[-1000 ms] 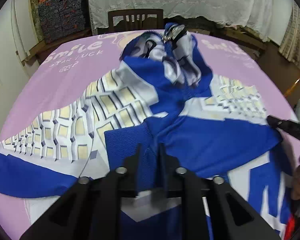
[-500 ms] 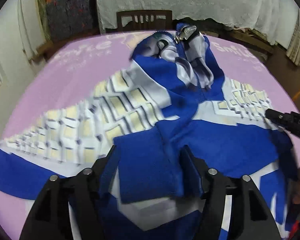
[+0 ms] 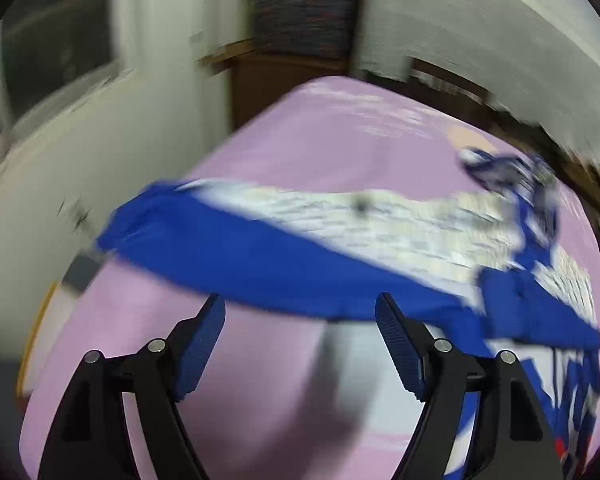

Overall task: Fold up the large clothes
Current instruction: 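Lift the sleeve and fold it across the hoodie body with the left tool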

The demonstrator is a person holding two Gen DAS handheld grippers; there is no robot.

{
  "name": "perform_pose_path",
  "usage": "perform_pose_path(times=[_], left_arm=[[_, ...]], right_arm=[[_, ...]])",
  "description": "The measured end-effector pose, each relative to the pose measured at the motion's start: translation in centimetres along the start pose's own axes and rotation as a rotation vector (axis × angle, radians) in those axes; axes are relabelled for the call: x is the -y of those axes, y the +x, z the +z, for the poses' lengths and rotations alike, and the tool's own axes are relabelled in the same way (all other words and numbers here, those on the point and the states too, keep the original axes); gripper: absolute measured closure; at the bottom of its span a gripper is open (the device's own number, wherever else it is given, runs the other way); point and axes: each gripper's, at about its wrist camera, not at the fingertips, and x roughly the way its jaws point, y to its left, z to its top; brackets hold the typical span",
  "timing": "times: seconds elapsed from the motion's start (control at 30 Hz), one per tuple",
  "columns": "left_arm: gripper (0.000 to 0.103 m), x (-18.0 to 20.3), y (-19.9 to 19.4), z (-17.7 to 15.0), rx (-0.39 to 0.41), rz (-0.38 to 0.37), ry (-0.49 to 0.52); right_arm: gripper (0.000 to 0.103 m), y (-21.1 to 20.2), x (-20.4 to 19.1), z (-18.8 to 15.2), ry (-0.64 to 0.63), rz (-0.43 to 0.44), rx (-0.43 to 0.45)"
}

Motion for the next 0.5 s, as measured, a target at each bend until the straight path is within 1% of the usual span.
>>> perform_pose_path(times=[0.03, 0.07, 0.1, 0.13, 0.2, 0.23, 0.27, 0.33, 0.4, 0.5], left_arm=[[0.025, -2.3, 0.1, 0.2, -0.016, 0.001, -0.061], [0.025, -3.5, 0.2, 0.2, -0.026, 0.000, -0.105], [0.025, -5.2, 0.4, 0.2, -0.035, -0.016, -0.176], [0.025, -6.8, 0.6, 0.1, -0.040, -0.049, -0.247], [0.025, -8.4, 1.1, 0.2, -0.055, -0.092, -0.316], [0.025, -8.9, 1.6, 0.3, -0.065, -0.133, -0.349], [0.025, -9.1, 1.8, 0.5, -0.059, -0.147, -0.362], [0.025, -9.1, 1.9, 1.0, -0.042, -0.140, -0.372], [0.025, -9.2, 2.7, 1.7, -0.047, -0.177, -0.403], [0.025, -9.0, 3.9, 2.6, -0.028, -0.180, -0.447]], right_arm=[[0.054, 0.0, -0.3, -0.2, -0.002, 0.007, 0.000], [0.054, 0.0, -0.8, -0.6, -0.002, 0.017, -0.001], [0.054, -0.1, -0.9, -0.9, 0.001, 0.021, -0.002], [0.054, 0.0, -1.0, -1.1, 0.006, 0.023, -0.006], [0.054, 0.1, -0.6, -1.3, 0.017, 0.027, -0.011], [0.054, 0.1, -0.4, -1.3, 0.023, 0.028, -0.011], [0.054, 0.1, 0.0, -1.4, 0.034, 0.032, -0.009], [0.054, 0.1, 0.8, -1.5, 0.049, 0.032, -0.008], [0.052, 0.2, 1.7, -1.5, 0.070, 0.022, -0.014], [0.052, 0.4, 2.8, -1.4, 0.099, 0.011, -0.023]])
